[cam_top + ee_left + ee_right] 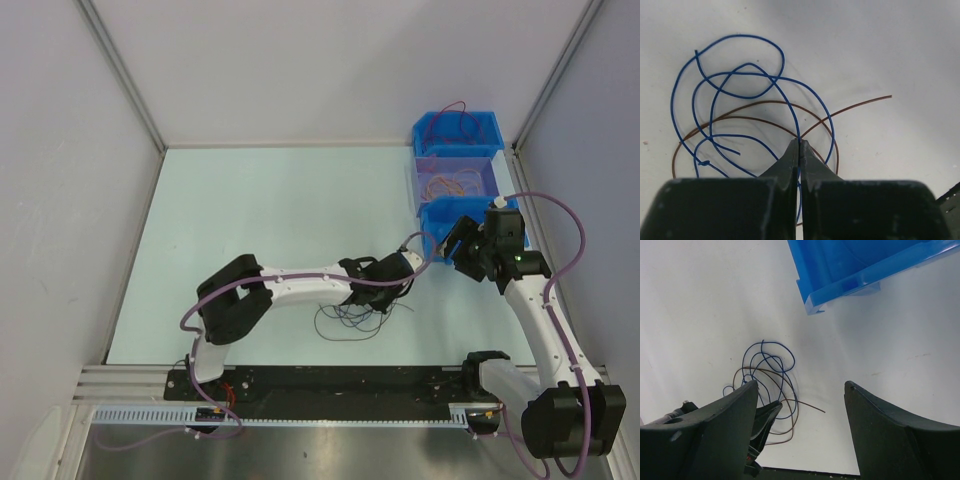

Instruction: Untangle the cables

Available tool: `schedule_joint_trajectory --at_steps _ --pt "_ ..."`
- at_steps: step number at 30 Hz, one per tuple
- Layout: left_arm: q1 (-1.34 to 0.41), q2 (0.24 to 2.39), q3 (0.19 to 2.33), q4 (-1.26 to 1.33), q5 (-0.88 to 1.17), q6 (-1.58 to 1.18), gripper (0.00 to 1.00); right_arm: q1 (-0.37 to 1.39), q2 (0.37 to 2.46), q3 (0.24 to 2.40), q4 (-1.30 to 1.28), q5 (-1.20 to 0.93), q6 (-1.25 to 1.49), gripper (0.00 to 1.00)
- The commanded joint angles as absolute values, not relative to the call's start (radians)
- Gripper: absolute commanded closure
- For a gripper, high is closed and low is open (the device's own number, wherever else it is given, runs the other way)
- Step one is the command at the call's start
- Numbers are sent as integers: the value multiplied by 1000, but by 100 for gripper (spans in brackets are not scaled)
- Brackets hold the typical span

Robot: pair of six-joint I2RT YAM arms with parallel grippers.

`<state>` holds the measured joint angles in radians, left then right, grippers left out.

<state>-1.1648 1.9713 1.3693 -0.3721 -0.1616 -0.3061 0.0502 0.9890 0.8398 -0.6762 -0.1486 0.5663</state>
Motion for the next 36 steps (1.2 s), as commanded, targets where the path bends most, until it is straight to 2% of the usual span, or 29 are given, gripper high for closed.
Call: schedule_joint_trajectory --at_steps 1,11,15,19,21,22,26,31,36 --pt "-1166 1910 1472 -460 -209 -284 100 45 980 841 -663 -178 560 26" --pt "-1078 1628 1829 -710 -143 -236 100 46 982 841 -657 -199 565 27" --pt "-1063 1530 1888 -726 -166 -213 100 46 983 841 -652 -210 569 27" --pt "-1023 1479 1732 -634 -150 -248 100 51 974 839 -637 -248 574 27" --pt "-996 1468 1582 -548 -73 -291 100 52 959 838 -609 -291 572 27" --pt "-964 1463 1478 -516 40 -339 100 54 948 833 -592 -355 574 26" --pt "-917 1440 1288 -355 196 -422 100 72 910 793 -456 -564 624 27" --pt "-902 1436 1232 -313 233 -433 100 101 900 753 -267 -710 771 27" --pt "-897 1437 1241 -314 250 -422 100 136 919 741 -202 -672 827 28"
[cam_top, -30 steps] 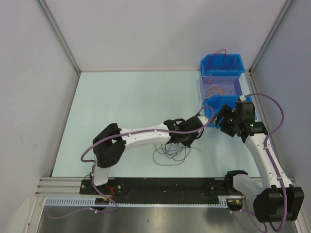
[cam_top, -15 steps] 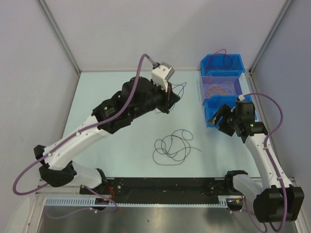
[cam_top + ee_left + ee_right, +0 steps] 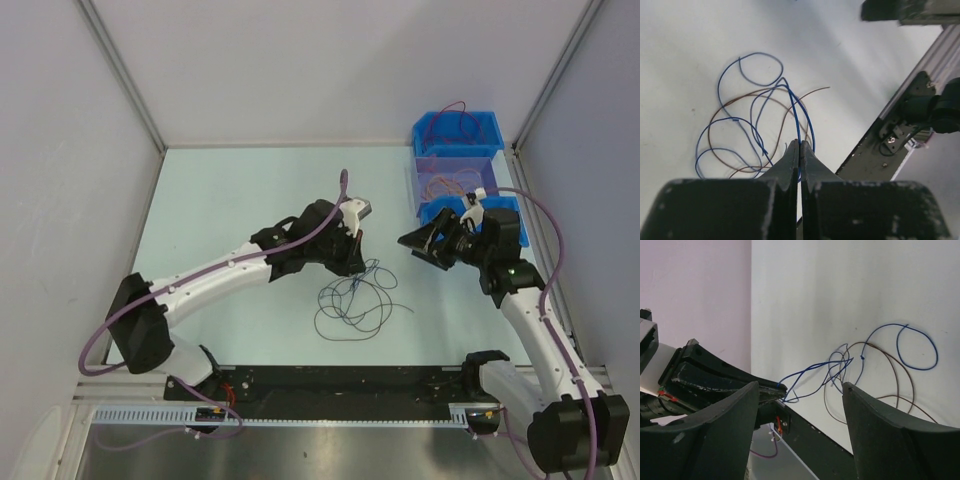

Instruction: Untangle the cables

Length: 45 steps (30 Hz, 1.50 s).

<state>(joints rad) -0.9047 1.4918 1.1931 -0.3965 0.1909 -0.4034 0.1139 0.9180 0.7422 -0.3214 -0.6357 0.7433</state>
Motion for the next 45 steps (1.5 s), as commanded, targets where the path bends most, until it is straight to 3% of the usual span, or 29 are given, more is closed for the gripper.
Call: schedule_joint_trajectory --at_steps 1,10,12,15,24,31,34,35,40,45 --pt "-896 1437 1243 -314 250 -422 100 153 923 741 -206 -657 830 29" --pt "-893 1453 1238 -295 275 -426 100 307 1017 735 -209 -552 874 40" --pt "-891 1454 1236 -291 275 -428 100 334 1023 733 -207 -534 877 49" --pt "-890 1462 1236 -288 276 -431 100 357 1029 727 -190 -531 885 55" --pt "-885 1467 1238 -278 291 -439 100 408 1078 726 -170 -494 893 56" --pt "-881 1474 1236 -275 288 -439 100 425 1092 726 -161 -477 893 63" --pt "-881 1473 1238 -273 298 -440 100 426 1100 726 -153 -469 896 81" --pt "-879 1473 1239 -275 298 -437 100 425 1101 726 -150 -469 897 100" --pt "-862 1450 1252 -359 183 -426 100 355 1049 727 -204 -511 876 100" --pt "-758 1391 1201 -396 152 -443 100 122 915 744 -362 -595 780 100"
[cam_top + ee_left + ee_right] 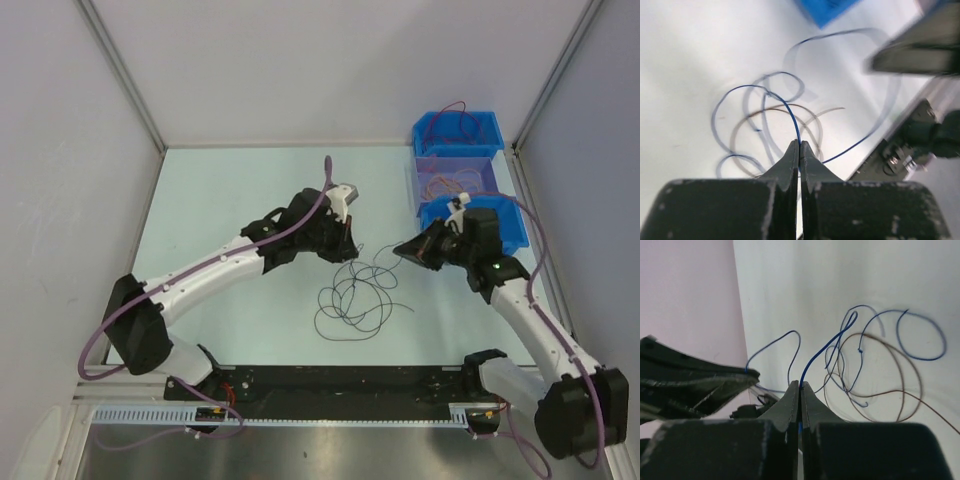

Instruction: Untangle the cables

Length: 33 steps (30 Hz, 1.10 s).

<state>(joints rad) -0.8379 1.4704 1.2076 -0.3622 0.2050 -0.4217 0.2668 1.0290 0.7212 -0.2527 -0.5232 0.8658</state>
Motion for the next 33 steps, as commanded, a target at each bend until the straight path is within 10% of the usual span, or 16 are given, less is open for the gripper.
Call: schedule_joint_trajectory --at_steps 1,24,33 --pt "-721 1382 1195 -399 155 -446 100 83 898 749 -385 -638 760 100" --pt "-552 1209 1229 -574 -90 -307 100 -258 862 880 -537 -796 644 100" --pt "-393 1098 1220 -626 -152 -339 73 -264 850 968 -456 -707 759 100"
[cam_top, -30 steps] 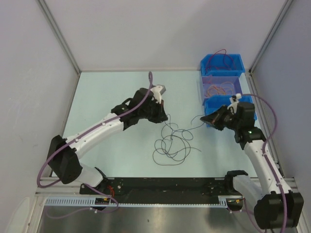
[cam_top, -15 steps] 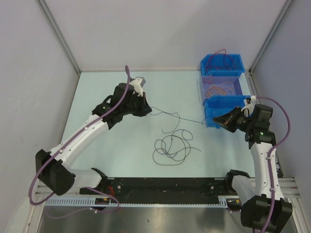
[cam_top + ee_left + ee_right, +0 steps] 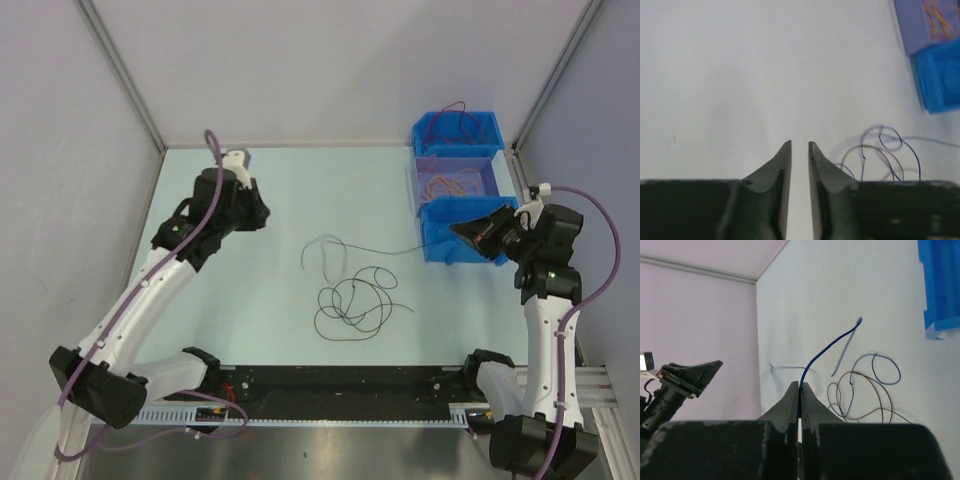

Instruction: Untangle the cables

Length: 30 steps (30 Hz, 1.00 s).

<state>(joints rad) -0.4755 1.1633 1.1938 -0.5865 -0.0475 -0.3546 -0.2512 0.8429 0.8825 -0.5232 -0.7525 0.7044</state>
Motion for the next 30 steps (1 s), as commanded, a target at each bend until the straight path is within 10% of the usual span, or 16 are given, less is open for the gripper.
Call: schedule_joint_trajectory --at_steps 1,30 --pt "-381 1091 1210 -624 -152 -341 68 -265 856 1003 -439 -707 765 100" --pt "-319 980 974 -456 38 -328 56 -282 1221 1656 -192 -782 960 100"
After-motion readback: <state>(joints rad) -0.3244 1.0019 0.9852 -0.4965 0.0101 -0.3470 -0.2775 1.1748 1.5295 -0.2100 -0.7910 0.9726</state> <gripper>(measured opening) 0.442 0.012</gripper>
